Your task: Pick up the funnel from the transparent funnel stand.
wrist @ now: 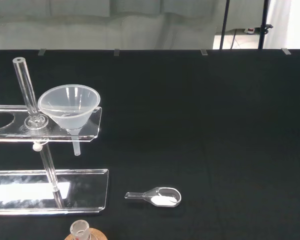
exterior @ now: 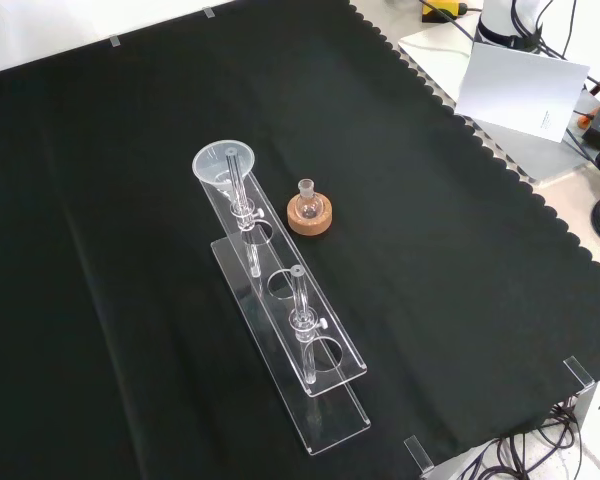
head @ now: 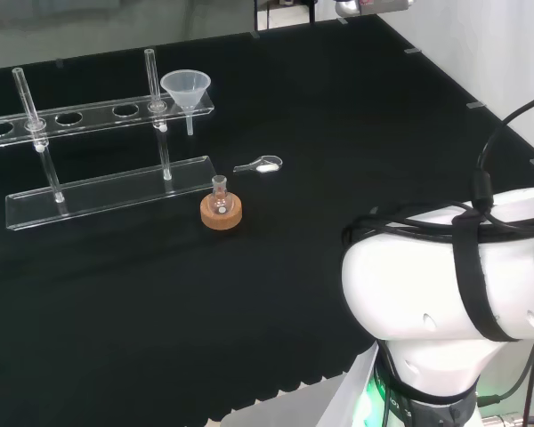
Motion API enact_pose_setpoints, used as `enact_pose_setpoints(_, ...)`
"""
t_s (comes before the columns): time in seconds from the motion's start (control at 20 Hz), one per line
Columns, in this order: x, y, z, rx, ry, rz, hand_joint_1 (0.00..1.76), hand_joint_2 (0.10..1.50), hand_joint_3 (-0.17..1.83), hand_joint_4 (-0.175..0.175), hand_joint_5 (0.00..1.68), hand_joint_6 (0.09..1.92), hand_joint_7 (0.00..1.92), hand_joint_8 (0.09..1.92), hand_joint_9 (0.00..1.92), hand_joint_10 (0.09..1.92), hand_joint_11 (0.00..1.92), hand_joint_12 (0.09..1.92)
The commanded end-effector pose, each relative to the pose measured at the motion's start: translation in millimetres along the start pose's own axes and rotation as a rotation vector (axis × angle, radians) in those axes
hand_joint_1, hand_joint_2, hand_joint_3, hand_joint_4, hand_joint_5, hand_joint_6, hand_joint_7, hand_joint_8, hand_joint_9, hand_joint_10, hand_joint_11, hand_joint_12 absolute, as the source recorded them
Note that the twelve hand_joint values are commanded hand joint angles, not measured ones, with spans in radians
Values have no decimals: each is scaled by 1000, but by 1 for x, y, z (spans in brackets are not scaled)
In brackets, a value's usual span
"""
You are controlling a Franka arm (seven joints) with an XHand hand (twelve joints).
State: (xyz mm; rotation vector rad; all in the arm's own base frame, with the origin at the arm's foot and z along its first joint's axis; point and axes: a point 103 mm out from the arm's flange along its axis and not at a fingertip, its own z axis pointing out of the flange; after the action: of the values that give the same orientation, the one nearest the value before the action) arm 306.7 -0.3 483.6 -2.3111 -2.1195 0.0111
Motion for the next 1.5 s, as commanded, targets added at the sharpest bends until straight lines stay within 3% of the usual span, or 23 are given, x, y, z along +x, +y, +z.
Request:
enact_pose_setpoints(0.05, 1, 1, 1, -5, -6, 3, 26, 1146, 569, 11, 136, 222, 0, 496, 192, 659, 191, 1307)
enact_pose_setpoints(0.25, 1, 5, 2, -3, -14, 9, 0, 1245, 388, 11, 196, 87, 0, 474, 182, 661, 164, 1353)
enact_pose_setpoints(0.95, -11, 28, 19, 23, -50, 76, 0, 1258, 361, 10, 218, 87, 0, 471, 185, 662, 166, 1359)
enact_pose_setpoints(1.5, 3, 96, 49, 71, -40, 7, 22, 1254, 333, 4, 219, 87, 8, 492, 206, 668, 175, 1368)
